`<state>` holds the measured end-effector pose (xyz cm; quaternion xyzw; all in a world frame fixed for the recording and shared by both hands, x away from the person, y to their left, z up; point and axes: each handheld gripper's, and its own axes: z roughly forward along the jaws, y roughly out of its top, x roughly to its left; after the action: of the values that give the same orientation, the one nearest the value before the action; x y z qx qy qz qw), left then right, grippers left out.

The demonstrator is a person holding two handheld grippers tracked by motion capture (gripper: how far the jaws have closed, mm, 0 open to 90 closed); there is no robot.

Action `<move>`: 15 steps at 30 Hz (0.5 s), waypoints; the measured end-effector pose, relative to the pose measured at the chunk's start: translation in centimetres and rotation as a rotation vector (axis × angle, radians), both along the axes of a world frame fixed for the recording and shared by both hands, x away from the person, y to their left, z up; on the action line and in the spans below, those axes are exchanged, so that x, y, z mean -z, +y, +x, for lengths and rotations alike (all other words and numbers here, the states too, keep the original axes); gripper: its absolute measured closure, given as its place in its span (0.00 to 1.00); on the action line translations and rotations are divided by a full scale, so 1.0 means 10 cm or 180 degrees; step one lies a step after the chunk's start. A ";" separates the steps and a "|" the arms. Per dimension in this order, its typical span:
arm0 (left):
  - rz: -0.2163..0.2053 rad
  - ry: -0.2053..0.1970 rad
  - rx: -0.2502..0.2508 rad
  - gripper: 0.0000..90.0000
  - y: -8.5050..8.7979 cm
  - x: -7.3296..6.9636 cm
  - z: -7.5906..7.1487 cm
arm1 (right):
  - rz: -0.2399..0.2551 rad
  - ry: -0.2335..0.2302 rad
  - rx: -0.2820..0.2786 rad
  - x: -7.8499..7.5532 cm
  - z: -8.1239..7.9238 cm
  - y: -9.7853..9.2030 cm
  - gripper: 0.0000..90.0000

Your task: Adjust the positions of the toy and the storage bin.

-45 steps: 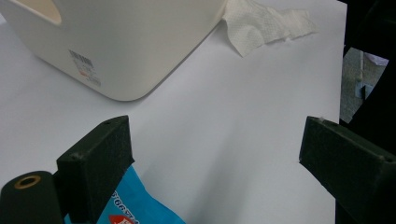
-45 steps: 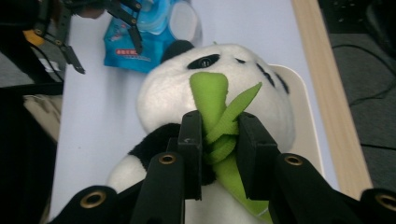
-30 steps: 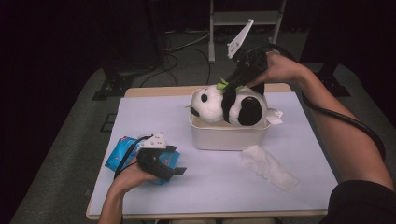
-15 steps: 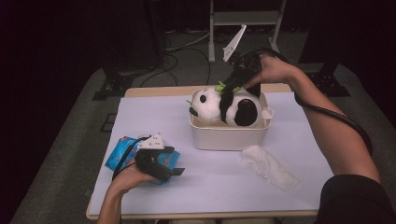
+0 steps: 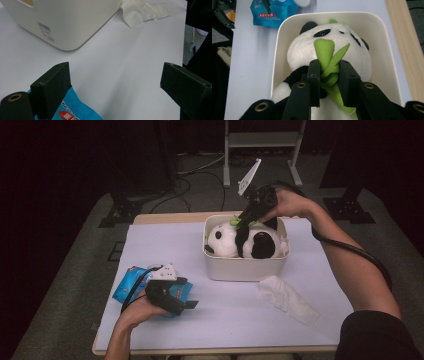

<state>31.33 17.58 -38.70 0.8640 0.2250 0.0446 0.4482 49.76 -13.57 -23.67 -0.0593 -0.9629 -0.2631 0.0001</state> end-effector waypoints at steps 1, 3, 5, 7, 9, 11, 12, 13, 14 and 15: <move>0.0002 -0.0001 0.0000 0.10 0.00 0.00 0.00 | 0.0002 0.0000 -0.0007 0.01 0.00 0.00 0.80; 0.0003 0.0000 0.0000 0.10 0.00 0.00 0.00 | 0.0017 0.0012 -0.0030 0.04 0.01 0.01 0.80; 0.0011 0.0002 0.0002 0.10 0.00 0.00 0.00 | 0.0018 0.0028 -0.0034 0.05 0.01 0.02 0.80; 0.0001 0.0003 -0.0002 0.10 0.01 0.00 0.00 | 0.0037 0.0039 -0.0039 0.09 0.01 0.03 0.80; 0.0004 0.0002 0.0002 0.10 0.01 0.00 0.00 | 0.0029 0.0059 -0.0042 0.12 0.01 0.03 0.80; 0.0006 0.0000 0.0000 0.10 0.01 0.00 0.00 | 0.0011 0.0074 -0.0026 0.16 0.00 0.03 0.80; 0.0004 0.0002 -0.0001 0.10 0.01 0.00 -0.01 | 0.0012 0.0082 -0.0033 0.18 0.00 0.03 0.80; 0.0019 -0.0005 0.0008 0.10 0.01 0.00 -0.01 | 0.0024 0.0088 -0.0043 0.20 0.00 0.03 0.80; 0.0021 -0.0004 0.0006 0.10 0.01 0.00 -0.01 | 0.0017 0.0106 -0.0032 0.22 0.00 0.03 0.80; 0.0020 -0.0003 0.0007 0.10 0.01 0.00 -0.01 | 0.0007 0.0117 -0.0027 0.24 -0.01 0.02 0.80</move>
<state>31.24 17.70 -38.72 0.8657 0.2237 0.0453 0.4456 49.68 -13.35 -26.04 -0.0601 -0.9627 -0.2630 0.0190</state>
